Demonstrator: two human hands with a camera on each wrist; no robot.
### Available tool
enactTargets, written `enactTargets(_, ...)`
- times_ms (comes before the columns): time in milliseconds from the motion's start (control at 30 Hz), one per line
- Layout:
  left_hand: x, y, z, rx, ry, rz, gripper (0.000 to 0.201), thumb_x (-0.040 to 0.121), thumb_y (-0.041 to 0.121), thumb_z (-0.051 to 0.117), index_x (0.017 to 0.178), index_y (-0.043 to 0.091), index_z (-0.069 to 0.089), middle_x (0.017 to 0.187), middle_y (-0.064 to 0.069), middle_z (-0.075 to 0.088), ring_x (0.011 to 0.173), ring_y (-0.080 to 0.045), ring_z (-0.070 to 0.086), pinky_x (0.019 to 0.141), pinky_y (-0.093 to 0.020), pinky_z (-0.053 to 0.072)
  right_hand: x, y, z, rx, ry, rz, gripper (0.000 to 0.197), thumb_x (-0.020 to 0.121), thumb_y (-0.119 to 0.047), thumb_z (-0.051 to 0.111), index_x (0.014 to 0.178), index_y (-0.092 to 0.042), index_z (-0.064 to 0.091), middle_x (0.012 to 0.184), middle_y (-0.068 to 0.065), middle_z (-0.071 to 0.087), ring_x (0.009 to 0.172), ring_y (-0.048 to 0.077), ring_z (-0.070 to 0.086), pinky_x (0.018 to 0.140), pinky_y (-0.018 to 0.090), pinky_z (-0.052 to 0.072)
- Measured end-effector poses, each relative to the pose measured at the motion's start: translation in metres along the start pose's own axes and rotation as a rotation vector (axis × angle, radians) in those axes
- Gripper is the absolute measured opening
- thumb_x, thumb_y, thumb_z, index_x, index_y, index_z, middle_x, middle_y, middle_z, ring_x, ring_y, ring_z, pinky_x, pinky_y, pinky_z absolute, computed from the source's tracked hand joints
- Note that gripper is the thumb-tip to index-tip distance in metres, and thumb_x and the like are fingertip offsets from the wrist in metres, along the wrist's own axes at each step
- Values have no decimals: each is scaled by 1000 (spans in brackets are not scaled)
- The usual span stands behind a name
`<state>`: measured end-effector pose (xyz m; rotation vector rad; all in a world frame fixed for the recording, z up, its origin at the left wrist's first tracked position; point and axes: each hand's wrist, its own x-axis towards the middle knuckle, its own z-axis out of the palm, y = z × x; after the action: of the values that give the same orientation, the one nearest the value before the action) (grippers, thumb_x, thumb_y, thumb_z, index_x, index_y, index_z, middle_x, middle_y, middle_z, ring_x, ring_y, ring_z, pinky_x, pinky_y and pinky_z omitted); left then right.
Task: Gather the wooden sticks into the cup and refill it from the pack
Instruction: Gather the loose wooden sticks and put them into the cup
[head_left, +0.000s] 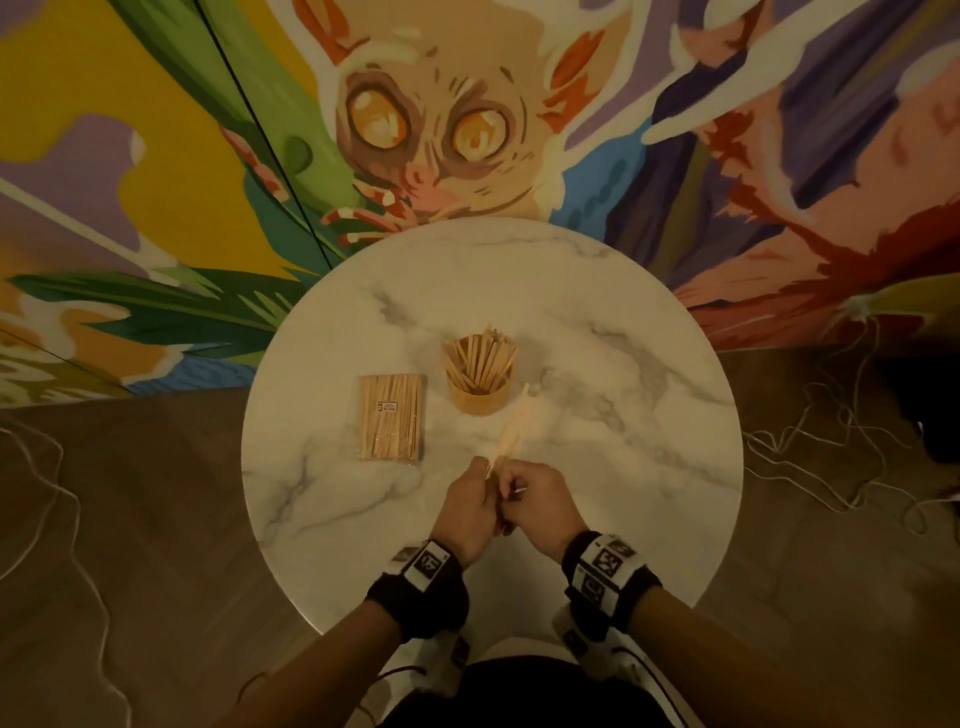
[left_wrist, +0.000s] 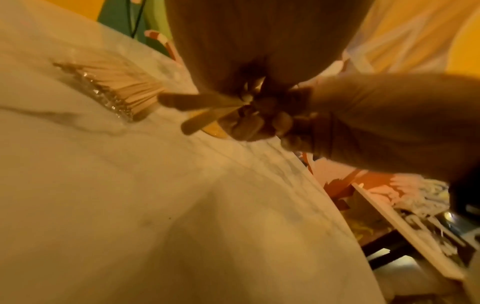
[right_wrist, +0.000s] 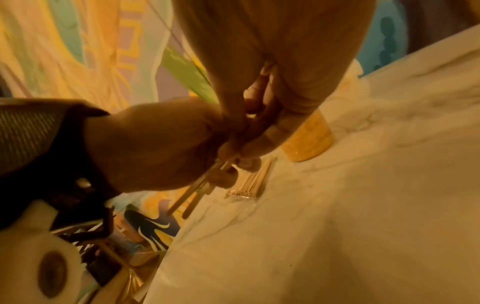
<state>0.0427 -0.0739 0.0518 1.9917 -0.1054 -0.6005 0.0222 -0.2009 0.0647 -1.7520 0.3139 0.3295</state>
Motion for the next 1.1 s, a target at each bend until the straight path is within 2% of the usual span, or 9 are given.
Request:
enactTargets(200,-14,-10,-18,247,-102,40,14,99,21,37,104,12,48,93,-11,67,80,-26,63,70,-34,47,-8,7,-16,-129,-258,12,31,72,-4,73,59,-23,51,65,5,56,58,14,53,59,33,44)
enactTargets(300,-30,-17,-30,267,-188,-33,18,101,27,36,106,16,48,95,-9,62,86,-26,59,71,-31,41,-12,11,-46,170,34,248,14,88,-12,66,77,-8,59,76,16,65,63,27,61,55,34,41)
enactTargets(367,-42,-19,-30,281,-303,-60,25,102,32,36,112,15,51,106,-10,62,97,-26,58,79,-28,41,-8,16,-61,305,168,448,30,94,-34,57,93,-4,59,86,18,69,68,31,63,55,32,42)
enactTargets(467,-51,-16,-21,301,-463,-81,25,101,29,37,111,12,52,109,-16,61,101,-30,56,73,-24,34,-8,9,-54,239,-90,605,47,95,-49,49,98,-4,63,86,17,71,75,33,67,59,33,49)
enactTargets(567,-49,-10,-18,302,-511,-110,23,98,29,37,106,13,52,99,-15,58,96,-34,56,72,-29,35,-13,4,-35,166,-251,650,42,94,-40,54,91,2,62,77,21,71,67,35,68,52,30,48)
enactTargets(767,-49,-6,-16,404,-469,-85,36,101,41,30,111,13,50,106,-26,61,95,-41,57,79,-38,42,-11,15,-25,270,-61,606,23,92,-16,55,87,2,67,73,23,63,55,34,63,47,27,45)
enactTargets(933,-42,-7,-15,636,-379,31,59,93,62,9,136,32,38,106,-29,60,95,-44,56,77,-43,40,-14,11,-22,298,-95,611,25,88,-15,60,91,4,74,76,22,69,67,35,68,53,29,48)
enactTargets(1033,-39,-10,-13,762,-374,94,94,68,74,-14,118,20,45,101,-26,63,89,-45,57,67,-42,33,-12,10,-22,244,-58,593,18,87,-16,64,93,-3,75,84,18,72,72,31,68,53,26,44)
enactTargets(1100,-38,-10,-14,798,-374,113,95,65,73,-17,107,16,46,97,-25,63,85,-45,56,65,-41,29,-7,10,-24,256,29,550,16,81,-9,70,97,-4,71,84,16,71,70,30,66,53,28,45)
